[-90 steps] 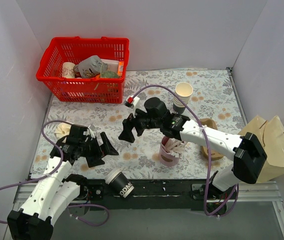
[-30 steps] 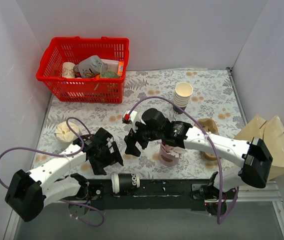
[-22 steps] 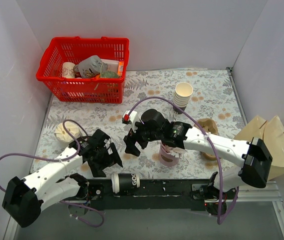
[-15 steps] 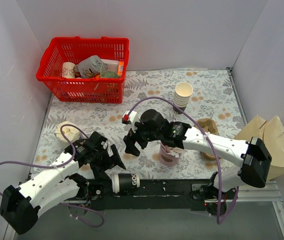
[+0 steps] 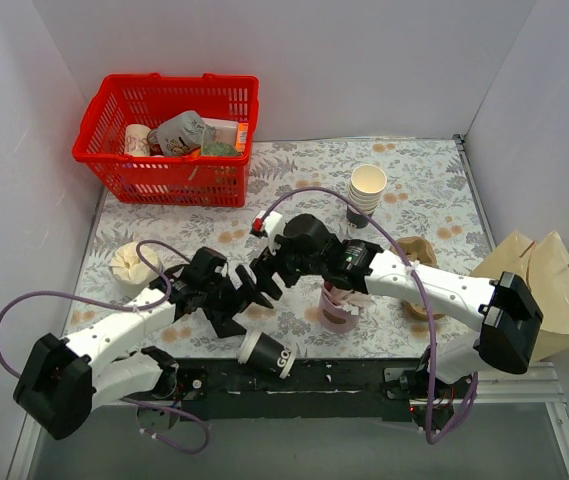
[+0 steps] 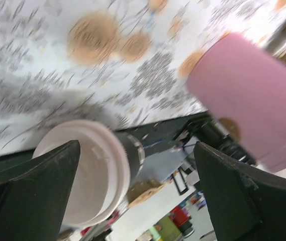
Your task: Pack the takeout coffee
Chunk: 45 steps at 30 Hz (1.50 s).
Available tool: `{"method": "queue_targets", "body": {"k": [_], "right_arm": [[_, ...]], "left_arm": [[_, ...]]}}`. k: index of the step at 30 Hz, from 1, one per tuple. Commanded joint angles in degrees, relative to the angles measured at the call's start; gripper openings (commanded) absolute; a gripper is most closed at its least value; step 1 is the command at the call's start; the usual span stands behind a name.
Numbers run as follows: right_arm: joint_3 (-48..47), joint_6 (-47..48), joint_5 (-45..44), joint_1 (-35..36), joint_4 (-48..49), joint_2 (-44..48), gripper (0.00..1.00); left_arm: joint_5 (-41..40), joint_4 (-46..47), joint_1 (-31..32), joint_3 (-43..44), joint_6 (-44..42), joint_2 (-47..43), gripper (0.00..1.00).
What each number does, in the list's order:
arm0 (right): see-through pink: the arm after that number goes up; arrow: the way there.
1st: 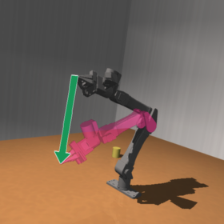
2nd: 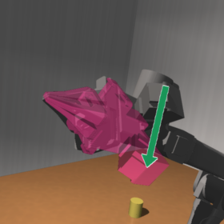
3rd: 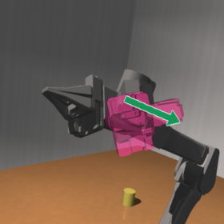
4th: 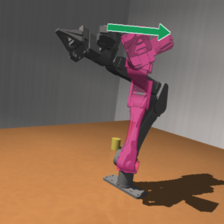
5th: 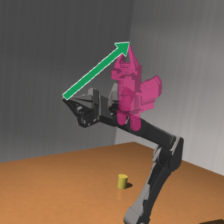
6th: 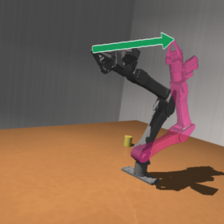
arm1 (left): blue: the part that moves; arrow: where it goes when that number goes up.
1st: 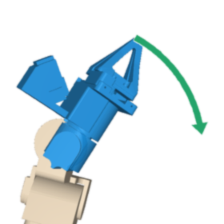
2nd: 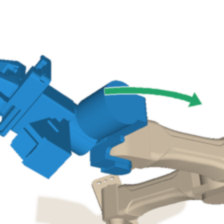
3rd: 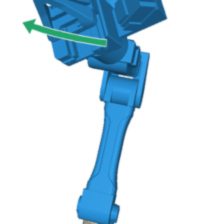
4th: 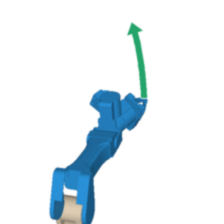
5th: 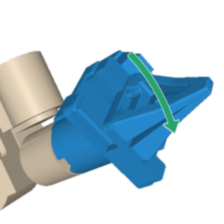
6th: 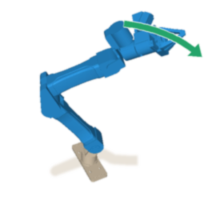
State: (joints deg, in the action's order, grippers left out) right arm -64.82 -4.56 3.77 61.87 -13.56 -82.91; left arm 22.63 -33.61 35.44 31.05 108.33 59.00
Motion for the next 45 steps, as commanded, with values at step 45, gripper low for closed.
{"method": "queue_targets", "body": {"k": [45], "right_arm": [[0.92,-10.12,2.91,-9.39,-0.32,0.47,0.92]], "left_arm": [[12.52,-16.77,-12.86,2.35,-26.51,0.41,0.92]]}}
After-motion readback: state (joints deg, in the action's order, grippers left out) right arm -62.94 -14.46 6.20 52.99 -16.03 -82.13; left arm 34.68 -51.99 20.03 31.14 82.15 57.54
